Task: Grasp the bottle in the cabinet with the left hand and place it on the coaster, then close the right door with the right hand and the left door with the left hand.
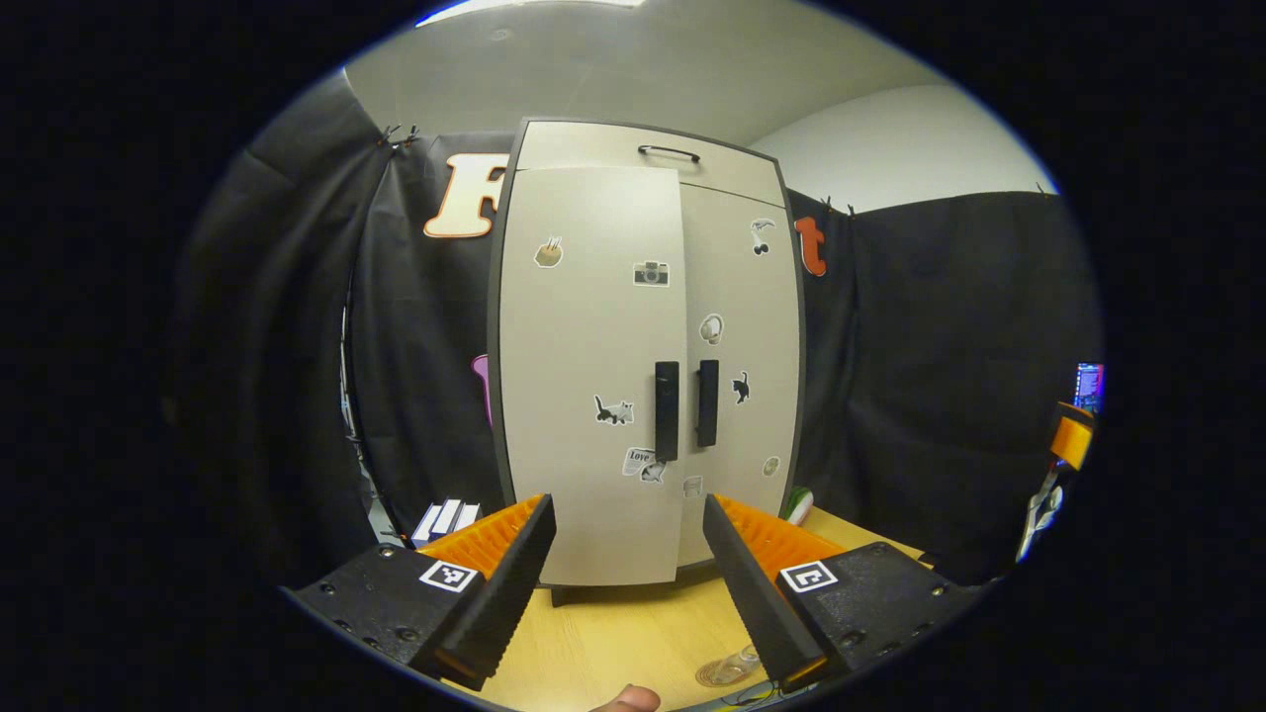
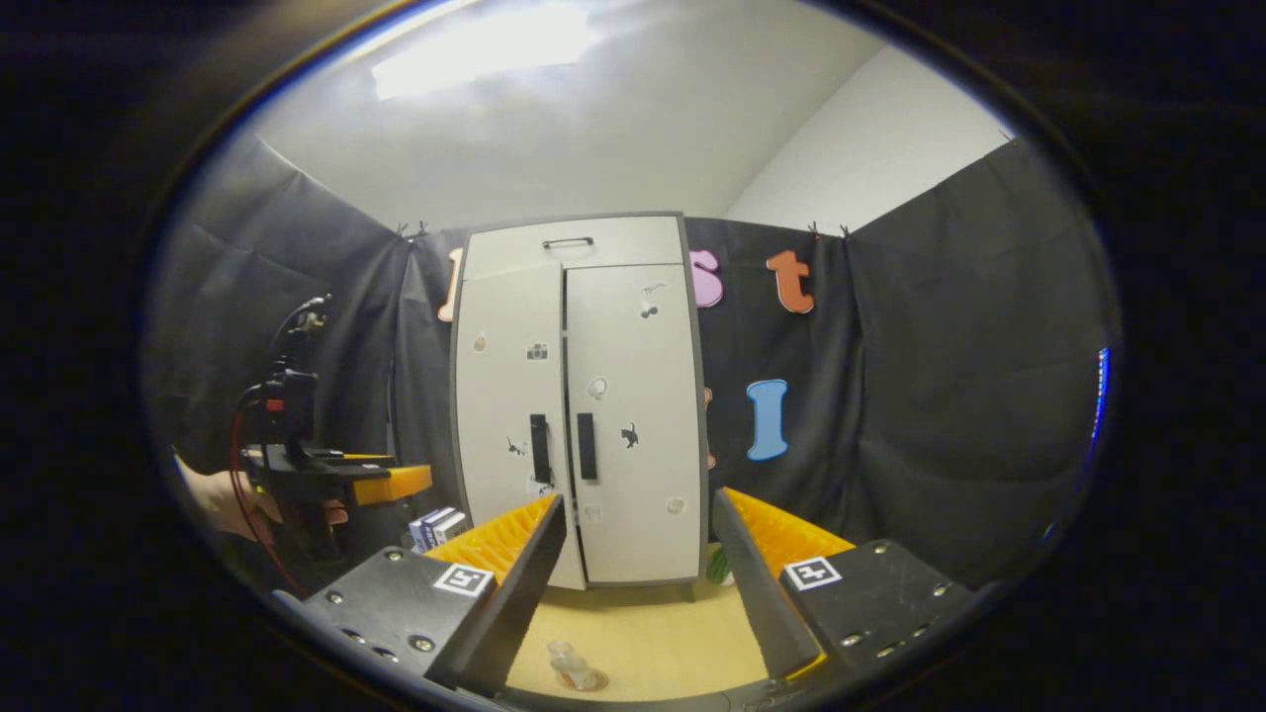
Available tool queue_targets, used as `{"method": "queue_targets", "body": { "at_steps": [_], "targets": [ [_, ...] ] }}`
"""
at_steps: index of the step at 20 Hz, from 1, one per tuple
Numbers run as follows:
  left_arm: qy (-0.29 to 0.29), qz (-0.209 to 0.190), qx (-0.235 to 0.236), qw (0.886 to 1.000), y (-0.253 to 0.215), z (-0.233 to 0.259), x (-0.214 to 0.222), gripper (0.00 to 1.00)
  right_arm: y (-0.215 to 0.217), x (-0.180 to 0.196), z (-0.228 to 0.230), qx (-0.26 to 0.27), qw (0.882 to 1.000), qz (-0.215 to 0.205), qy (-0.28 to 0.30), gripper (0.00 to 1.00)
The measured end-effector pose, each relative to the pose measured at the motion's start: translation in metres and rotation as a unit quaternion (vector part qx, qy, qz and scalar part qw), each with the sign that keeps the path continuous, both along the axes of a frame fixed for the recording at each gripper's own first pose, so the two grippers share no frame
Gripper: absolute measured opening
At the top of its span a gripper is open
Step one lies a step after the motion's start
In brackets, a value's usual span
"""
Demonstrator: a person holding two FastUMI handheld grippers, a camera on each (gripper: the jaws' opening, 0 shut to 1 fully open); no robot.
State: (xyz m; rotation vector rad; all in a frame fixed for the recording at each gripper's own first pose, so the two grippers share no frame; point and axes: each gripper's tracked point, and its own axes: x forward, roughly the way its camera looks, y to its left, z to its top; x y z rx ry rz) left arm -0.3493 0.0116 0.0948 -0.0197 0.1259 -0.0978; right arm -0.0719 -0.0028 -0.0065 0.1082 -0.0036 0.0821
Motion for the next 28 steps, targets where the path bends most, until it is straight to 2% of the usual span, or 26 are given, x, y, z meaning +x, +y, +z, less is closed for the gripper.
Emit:
{"method": "queue_targets", "body": {
  "at_steps": [1, 2, 9, 15, 17, 23, 28],
  "targets": [
    [-0.002, -0.002, 0.000, 1.000, -0.004, 0.001, -0.003, 0.92, -0.002, 0.002, -0.001, -0.005, 1.000, -0.003, 0.004, 0.92],
    [-0.003, -0.003, -0.002, 1.000, -0.007, 0.001, -0.006, 0.95, -0.006, 0.004, -0.002, -0.010, 1.000, -0.007, 0.006, 0.92],
    [-0.001, -0.010, -0.023, 1.000, -0.030, 0.004, -0.009, 0.95, -0.020, 0.000, -0.011, -0.022, 0.999, -0.036, 0.012, 0.92],
    [-0.006, -0.023, 0.000, 1.000, -0.054, 0.008, -0.014, 0.95, -0.036, -0.018, -0.018, -0.031, 0.998, -0.060, 0.011, 0.92],
    [-0.012, -0.026, 0.011, 1.000, -0.063, 0.011, -0.019, 0.95, -0.037, -0.028, -0.021, -0.038, 0.998, -0.058, 0.010, 0.92],
    [-0.032, -0.039, 0.000, 0.999, -0.081, 0.014, -0.036, 0.94, -0.037, -0.056, -0.032, -0.033, 0.997, -0.070, 0.008, 0.92],
    [-0.039, -0.049, -0.002, 0.998, -0.083, 0.002, -0.048, 0.94, -0.024, -0.056, -0.033, -0.037, 0.997, -0.064, -0.002, 0.92]
  ]
}}
